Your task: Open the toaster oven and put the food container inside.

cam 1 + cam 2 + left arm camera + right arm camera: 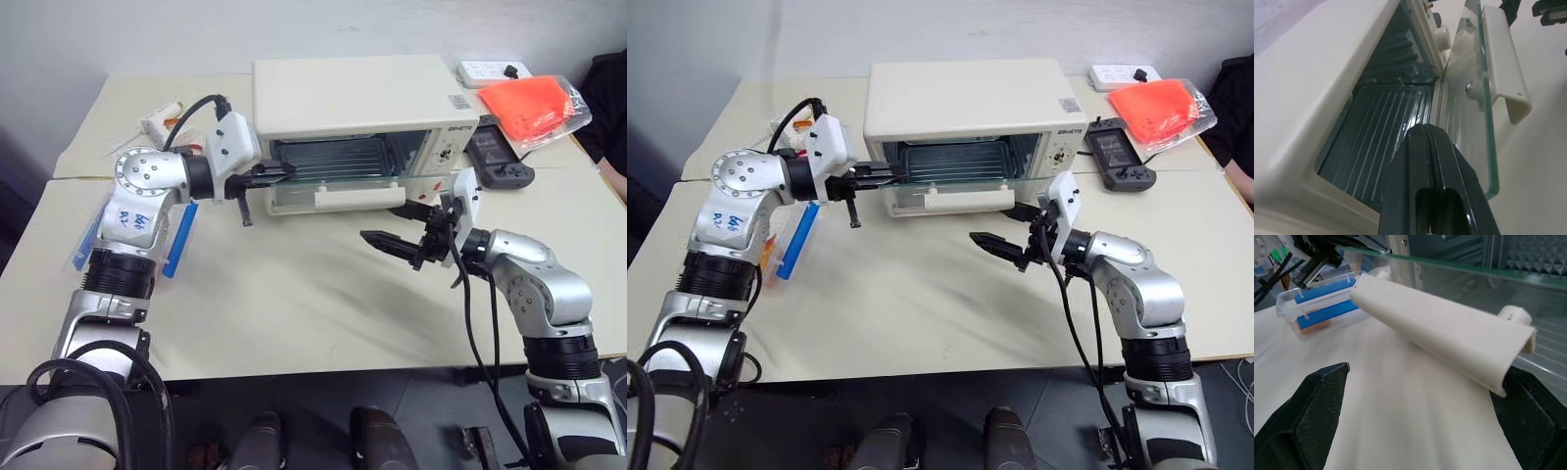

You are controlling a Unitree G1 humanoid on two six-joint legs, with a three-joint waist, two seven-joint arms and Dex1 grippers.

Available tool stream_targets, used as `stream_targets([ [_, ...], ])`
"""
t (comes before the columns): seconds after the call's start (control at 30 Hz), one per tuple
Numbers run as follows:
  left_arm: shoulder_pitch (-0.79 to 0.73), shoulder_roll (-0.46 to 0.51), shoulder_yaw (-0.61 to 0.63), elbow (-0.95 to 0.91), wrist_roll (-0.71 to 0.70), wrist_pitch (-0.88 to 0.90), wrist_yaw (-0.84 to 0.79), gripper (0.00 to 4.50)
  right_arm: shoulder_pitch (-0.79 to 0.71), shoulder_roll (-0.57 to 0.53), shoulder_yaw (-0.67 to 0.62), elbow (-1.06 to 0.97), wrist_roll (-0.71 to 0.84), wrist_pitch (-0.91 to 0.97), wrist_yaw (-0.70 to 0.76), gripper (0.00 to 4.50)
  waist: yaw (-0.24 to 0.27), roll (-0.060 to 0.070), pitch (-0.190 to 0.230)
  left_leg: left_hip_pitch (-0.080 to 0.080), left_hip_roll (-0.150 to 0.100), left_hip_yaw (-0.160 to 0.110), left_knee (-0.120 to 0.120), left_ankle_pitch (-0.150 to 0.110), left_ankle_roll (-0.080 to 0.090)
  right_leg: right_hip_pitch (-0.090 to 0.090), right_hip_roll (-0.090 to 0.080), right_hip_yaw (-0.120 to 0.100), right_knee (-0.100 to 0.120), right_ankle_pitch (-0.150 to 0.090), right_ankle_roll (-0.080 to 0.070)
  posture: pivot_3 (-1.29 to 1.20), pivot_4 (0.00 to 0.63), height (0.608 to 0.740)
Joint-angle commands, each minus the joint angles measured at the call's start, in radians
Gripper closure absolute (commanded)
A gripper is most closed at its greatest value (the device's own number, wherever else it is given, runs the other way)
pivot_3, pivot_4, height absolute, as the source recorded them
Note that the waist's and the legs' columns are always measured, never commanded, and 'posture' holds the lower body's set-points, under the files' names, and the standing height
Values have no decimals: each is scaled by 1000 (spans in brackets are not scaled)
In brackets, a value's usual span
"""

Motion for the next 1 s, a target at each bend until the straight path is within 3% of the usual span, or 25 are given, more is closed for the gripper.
stream_targets([
  [0.03, -5, -20, 19, -10, -9, -3, -12, 4489, 36, -52, -61, -90, 28, 23, -16, 0, 3, 0, 0, 0, 0, 0, 0, 0, 0, 0, 0, 0, 0, 0, 0, 0, 150, 740],
  [0.23, 58, -45, 24, -76, -45, 35, -46, 4489, 242, -228, -195, -222, 55, 79, 19, 0, 27, 0, 0, -1, 1, 0, 1, -1, 2, 0, -1, -1, 0, 0, 0, 0, 150, 740],
  [0.4, 141, -61, -2, -158, -46, 64, -71, 4489, 424, -376, -390, -341, 142, 157, 87, 0, 39, 0, 0, -2, 1, 0, 2, -1, 3, 1, -1, 0, -1, 1, 1, 0, 150, 740],
  [0.57, 208, -58, -59, -205, -8, 79, -101, 4489, 468, -446, -539, -412, 257, 245, 91, 0, 37, 0, 0, 3, 2, 1, 2, -1, 3, 4, 0, 1, -1, 1, 1, 0, 150, 740],
  [0.83, 247, -79, -122, -155, 112, 71, -28, 4489, 411, -449, -520, -461, 338, 274, 11, 0, 47, 0, 0, 4, 2, 1, 2, -1, 3, 5, -1, 2, -2, 1, 1, 0, 150, 740],
  [1.0, 311, -73, -105, -246, 113, 141, 9, 4489, 321, -460, -441, -433, 348, 264, 7, 0, 46, 0, 0, 4, 3, 1, 2, -2, 4, 5, -1, 2, -2, 1, 1, 0, 150, 740],
])
